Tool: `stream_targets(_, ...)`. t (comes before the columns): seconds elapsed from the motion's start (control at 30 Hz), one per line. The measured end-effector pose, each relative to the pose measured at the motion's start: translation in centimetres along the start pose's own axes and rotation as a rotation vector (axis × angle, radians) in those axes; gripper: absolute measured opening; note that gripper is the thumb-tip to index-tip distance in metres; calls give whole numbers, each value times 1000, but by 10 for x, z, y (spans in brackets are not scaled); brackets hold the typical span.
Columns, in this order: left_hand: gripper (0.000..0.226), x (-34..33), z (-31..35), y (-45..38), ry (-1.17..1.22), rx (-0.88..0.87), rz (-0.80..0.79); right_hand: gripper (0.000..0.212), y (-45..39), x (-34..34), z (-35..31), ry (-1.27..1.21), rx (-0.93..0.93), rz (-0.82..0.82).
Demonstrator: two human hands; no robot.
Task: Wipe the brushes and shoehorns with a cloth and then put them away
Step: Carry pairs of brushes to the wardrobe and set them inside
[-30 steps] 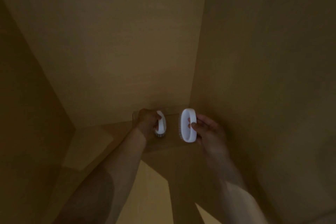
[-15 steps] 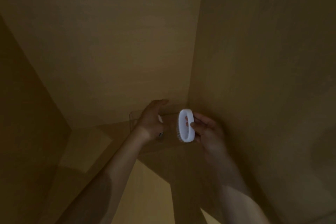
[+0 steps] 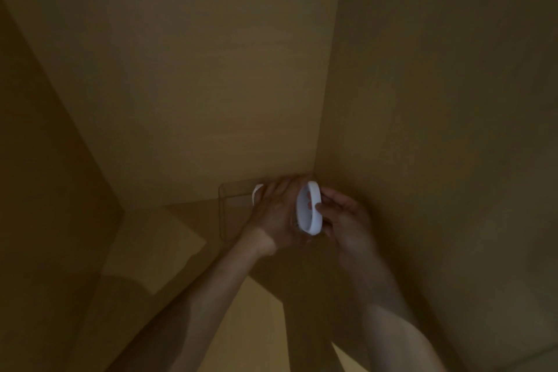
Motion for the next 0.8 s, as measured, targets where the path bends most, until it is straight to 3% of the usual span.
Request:
stream_targets(0.33,88,-3,-1,-3,14,63,-19,26,7,3,-5,24,-7,-18)
stream_targets(0.47,102,-8,-9,-5,79,91,-75,28,9,6,-7,20,-7,-14)
stream_targets(0.7,105,-22,-41,-23,378,225,-66,30,15,11,-10,-24,10,22)
stream_targets(0.8,113,-41,-59,-36,352,292,-120,28,19,14,-10,12,5,9)
Point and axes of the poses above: each hand's wrist, its own y-axis away from the middle knuckle, its own x-axis out of the back of the hand, z = x × y, the point moved 4 cm from there along -y, towards the middle knuckle, and after that the axes turned 8 degrees about z, right-handed, at the moved point
